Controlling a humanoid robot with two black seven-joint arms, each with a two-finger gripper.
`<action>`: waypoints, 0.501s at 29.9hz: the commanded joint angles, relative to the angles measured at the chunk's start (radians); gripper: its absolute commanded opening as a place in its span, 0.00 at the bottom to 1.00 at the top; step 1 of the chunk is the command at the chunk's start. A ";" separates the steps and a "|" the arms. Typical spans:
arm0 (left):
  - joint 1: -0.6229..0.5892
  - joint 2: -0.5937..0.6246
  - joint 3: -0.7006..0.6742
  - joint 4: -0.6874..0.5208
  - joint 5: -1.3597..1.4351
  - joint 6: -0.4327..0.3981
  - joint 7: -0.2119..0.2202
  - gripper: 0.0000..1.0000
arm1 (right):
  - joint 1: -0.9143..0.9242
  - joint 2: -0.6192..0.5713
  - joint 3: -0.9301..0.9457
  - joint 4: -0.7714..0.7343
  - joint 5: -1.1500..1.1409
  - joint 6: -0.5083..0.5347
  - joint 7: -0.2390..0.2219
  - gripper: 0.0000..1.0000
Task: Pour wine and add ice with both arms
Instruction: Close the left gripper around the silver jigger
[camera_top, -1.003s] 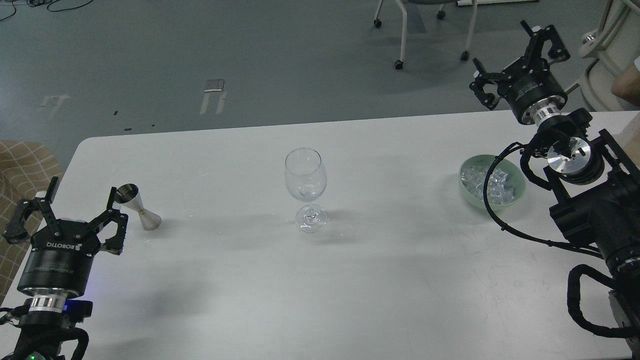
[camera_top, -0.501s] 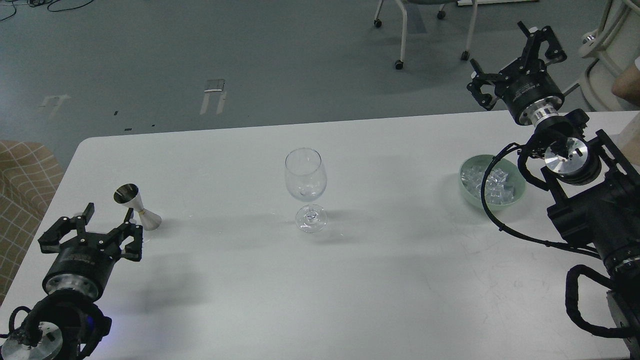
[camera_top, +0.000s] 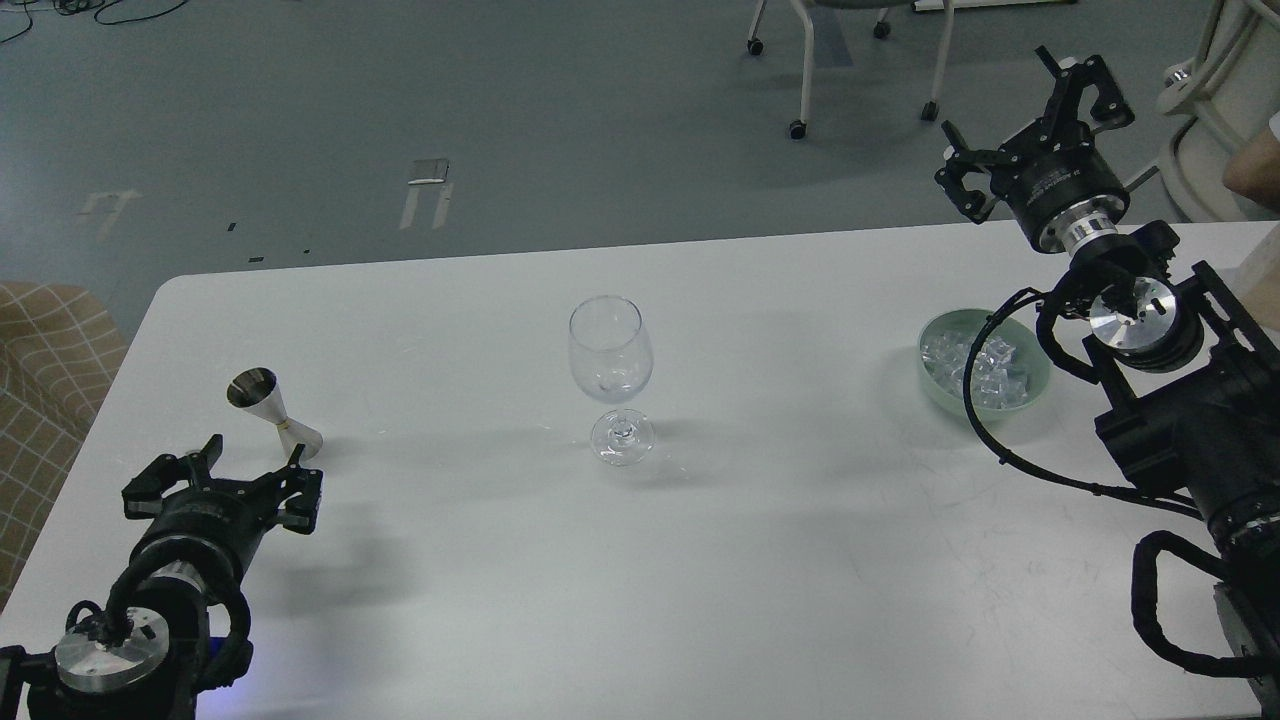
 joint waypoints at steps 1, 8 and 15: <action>-0.020 0.000 -0.004 0.041 -0.002 -0.013 -0.008 0.76 | 0.001 -0.001 0.000 0.001 0.001 -0.010 -0.002 1.00; -0.099 0.000 -0.007 0.148 -0.003 -0.024 -0.009 0.71 | 0.000 -0.002 -0.001 0.000 0.000 -0.014 -0.002 1.00; -0.150 0.000 -0.013 0.233 -0.020 -0.106 -0.006 0.63 | 0.000 -0.002 -0.001 0.003 -0.002 -0.032 -0.003 1.00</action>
